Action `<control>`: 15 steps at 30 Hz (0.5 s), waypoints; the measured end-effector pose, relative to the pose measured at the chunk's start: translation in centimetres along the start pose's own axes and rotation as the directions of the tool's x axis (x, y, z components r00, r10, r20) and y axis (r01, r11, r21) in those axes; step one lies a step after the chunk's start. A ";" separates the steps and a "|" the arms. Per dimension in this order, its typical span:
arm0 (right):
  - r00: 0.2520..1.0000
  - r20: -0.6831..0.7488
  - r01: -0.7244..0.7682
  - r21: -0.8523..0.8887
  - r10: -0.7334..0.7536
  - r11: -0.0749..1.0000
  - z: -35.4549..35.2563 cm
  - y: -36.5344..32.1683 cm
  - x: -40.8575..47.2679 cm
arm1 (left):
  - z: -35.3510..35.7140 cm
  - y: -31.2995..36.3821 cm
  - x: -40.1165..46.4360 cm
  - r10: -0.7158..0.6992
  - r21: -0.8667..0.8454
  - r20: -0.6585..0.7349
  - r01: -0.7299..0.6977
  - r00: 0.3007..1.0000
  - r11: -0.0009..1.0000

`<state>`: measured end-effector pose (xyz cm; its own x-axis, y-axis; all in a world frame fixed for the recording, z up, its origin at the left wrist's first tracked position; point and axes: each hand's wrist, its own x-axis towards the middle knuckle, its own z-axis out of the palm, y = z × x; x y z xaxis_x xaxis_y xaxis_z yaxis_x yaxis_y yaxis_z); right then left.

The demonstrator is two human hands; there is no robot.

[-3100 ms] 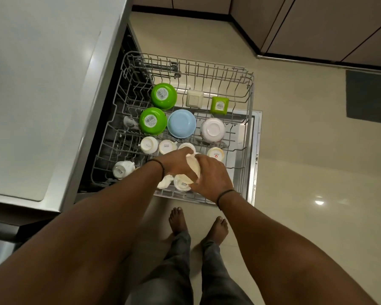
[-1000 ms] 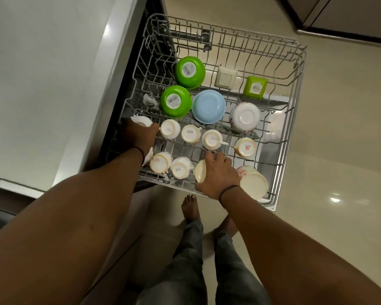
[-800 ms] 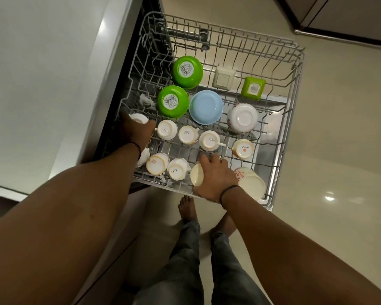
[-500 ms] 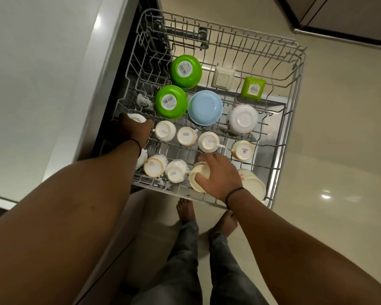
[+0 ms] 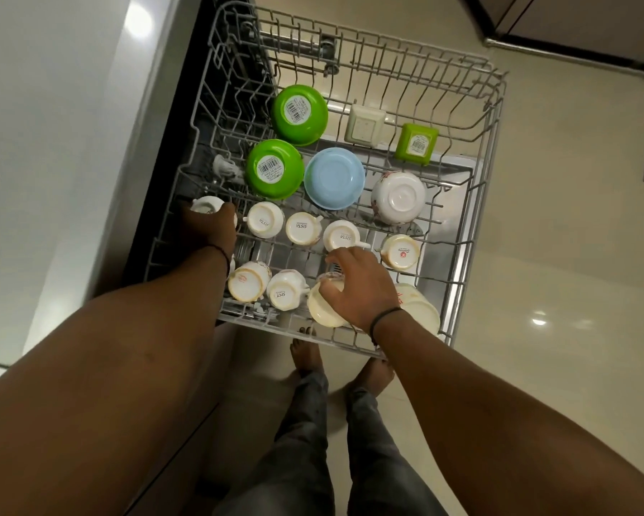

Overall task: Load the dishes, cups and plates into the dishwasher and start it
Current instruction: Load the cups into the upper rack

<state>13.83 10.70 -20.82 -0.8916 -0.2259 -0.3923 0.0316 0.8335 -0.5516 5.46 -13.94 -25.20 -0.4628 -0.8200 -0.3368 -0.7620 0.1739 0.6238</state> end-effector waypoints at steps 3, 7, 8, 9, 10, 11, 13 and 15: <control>1.000 -0.003 0.007 0.000 -0.007 1.000 -0.3 0.1 0.1 | -0.1 -0.1 -0.6 0.006 0.039 -0.049 -0.004 0.999 0.999; 1.000 -0.007 -0.003 0.002 0.003 1.000 -0.2 0.1 0.1 | -0.4 0.2 -1.4 0.037 0.082 -0.089 -0.030 0.995 0.996; 1.000 -0.006 -0.002 -0.003 0.002 1.000 -0.2 0.2 0.1 | -0.5 0.2 -1.6 0.037 0.093 -0.087 -0.029 0.996 0.995; 1.000 -0.004 -0.002 -0.004 0.002 1.000 -0.1 0.2 0.0 | -0.7 0.3 -1.8 0.049 0.117 -0.094 -0.038 0.994 0.992; 1.000 0.000 -0.003 -0.003 0.003 1.000 -0.1 0.3 -0.1 | -1.0 0.3 -2.1 0.075 0.148 -0.111 -0.058 0.991 0.987; 1.000 0.005 -0.006 0.001 0.006 1.000 -0.1 0.3 -0.2 | -1.2 0.2 -2.4 0.113 0.174 -0.125 -0.090 0.986 0.981; 1.000 0.010 -0.003 -0.003 0.003 1.000 -0.1 0.3 -0.4 | -1.7 0.0 -2.8 0.183 0.176 -0.132 -0.159 0.974 0.971; 1.000 0.012 0.001 -0.008 -0.001 1.000 -0.2 0.2 -0.6 | -1.8 -0.2 -2.9 0.208 0.166 -0.126 -0.186 0.970 0.969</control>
<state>14.28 11.07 -20.58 -0.8863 -0.2327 -0.4005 0.0269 0.8374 -0.5460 7.76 -12.54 -23.04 -0.5500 -0.8281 -0.1082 -0.7272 0.4111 0.5497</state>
